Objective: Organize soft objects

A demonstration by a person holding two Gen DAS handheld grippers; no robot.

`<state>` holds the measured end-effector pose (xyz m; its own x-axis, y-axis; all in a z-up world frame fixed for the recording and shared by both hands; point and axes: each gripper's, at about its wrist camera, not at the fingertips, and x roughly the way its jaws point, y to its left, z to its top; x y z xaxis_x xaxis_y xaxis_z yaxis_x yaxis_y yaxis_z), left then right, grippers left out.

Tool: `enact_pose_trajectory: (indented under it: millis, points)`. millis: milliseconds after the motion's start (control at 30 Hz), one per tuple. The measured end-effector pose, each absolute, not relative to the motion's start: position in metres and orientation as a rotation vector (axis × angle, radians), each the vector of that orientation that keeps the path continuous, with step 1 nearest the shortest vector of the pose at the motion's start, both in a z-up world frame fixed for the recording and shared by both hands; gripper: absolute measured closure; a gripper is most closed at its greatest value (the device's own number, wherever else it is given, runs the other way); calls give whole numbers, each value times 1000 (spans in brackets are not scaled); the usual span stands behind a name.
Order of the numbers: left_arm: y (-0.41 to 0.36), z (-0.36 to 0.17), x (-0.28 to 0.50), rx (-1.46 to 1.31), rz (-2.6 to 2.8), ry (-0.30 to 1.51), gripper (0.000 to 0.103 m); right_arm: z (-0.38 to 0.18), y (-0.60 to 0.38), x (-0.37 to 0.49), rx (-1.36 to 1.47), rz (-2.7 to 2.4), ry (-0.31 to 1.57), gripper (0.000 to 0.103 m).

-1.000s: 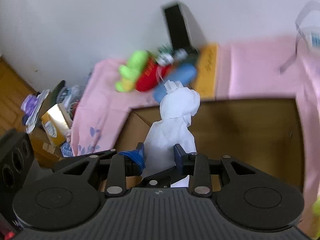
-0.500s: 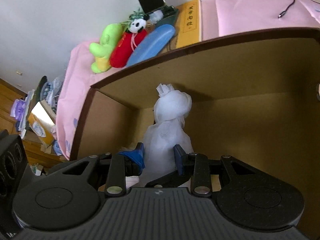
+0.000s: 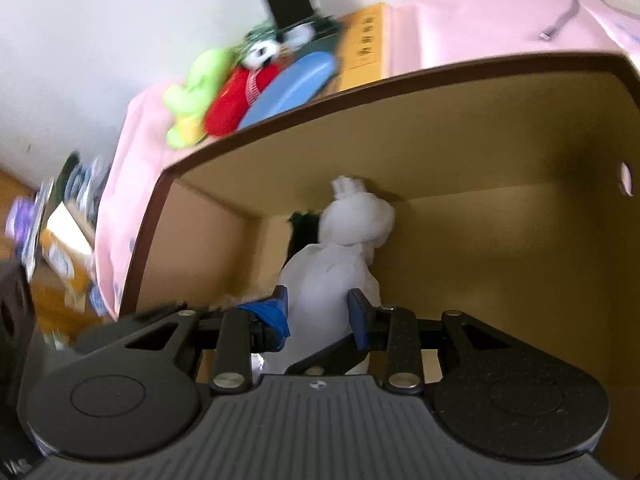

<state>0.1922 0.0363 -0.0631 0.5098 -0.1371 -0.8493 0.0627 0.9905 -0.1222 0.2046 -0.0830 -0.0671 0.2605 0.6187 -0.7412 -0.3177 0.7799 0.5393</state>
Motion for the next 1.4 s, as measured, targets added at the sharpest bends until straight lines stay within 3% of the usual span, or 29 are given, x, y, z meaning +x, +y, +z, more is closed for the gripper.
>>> enact_pose_trajectory:
  millis: [1400]
  points:
    - [30,-61,185,-9,-71,967,39,-51,-80,176,213,649,889,86]
